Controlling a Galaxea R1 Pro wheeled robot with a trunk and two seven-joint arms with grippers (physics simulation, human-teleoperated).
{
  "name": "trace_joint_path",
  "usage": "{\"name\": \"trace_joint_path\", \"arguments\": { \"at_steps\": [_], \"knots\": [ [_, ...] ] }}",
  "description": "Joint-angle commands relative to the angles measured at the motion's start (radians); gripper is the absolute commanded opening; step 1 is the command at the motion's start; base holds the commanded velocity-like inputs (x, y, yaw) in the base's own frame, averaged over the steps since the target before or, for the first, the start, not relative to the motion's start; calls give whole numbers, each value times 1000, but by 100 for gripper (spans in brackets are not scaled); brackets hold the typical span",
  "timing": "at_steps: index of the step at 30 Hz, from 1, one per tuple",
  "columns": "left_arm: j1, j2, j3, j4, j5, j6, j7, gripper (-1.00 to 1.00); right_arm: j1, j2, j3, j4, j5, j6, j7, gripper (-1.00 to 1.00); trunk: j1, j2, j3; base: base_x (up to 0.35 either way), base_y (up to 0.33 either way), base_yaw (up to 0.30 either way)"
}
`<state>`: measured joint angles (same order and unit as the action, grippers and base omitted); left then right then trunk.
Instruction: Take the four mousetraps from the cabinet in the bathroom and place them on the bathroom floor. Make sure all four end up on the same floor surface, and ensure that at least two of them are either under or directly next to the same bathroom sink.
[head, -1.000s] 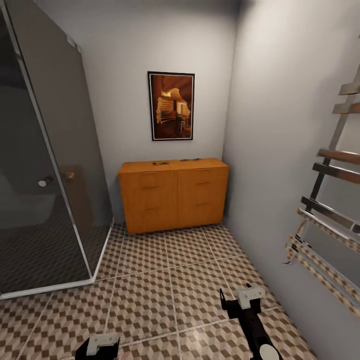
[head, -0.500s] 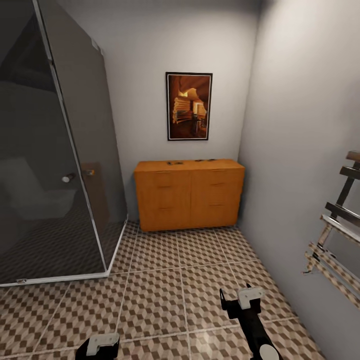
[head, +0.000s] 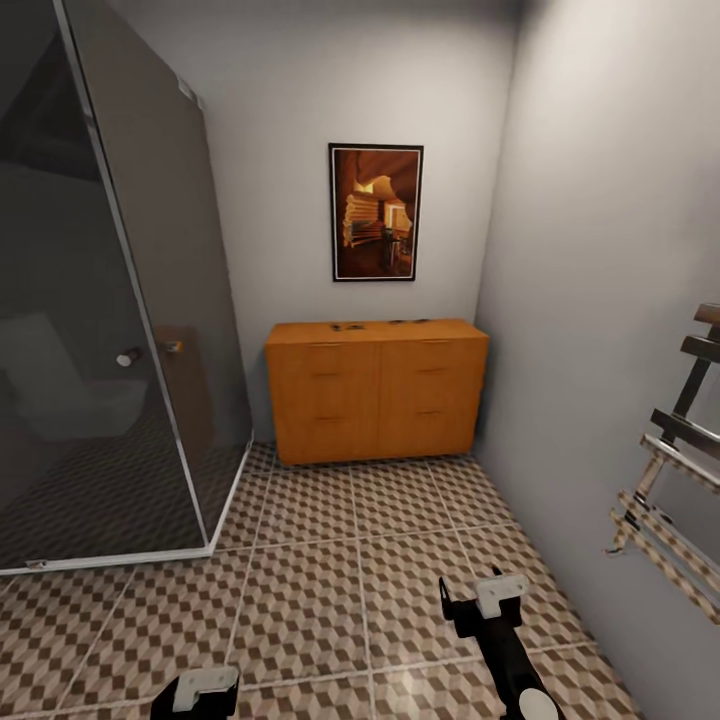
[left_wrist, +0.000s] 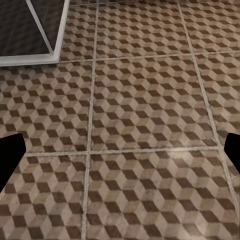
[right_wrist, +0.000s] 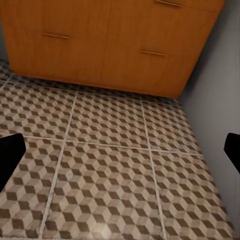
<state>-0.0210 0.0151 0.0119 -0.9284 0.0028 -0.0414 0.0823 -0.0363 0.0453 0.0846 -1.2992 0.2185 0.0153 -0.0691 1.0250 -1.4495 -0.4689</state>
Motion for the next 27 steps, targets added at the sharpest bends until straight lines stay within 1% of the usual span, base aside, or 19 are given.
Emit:
{"name": "trace_joint_path", "arguments": {
  "at_steps": [1, 19, 27],
  "knots": [
    [0, 0, -1, 0, 0, -3, 4, 100, -1, 0, 1, 0, 10, 2, -6, 100, 0, 0, -1, 72, -88, 1],
    [0, 0, -1, 0, 1, -2, 4, 100, 0, 0, 1, 0, 10, 2, -6, 100, 0, 0, -1, 78, -88, 0],
    [0, 0, -1, 0, 0, -2, 4, 100, 0, 1, 1, 0, 10, 2, -6, 100, 0, 0, -1, 92, -28, 0]
  ]
}}
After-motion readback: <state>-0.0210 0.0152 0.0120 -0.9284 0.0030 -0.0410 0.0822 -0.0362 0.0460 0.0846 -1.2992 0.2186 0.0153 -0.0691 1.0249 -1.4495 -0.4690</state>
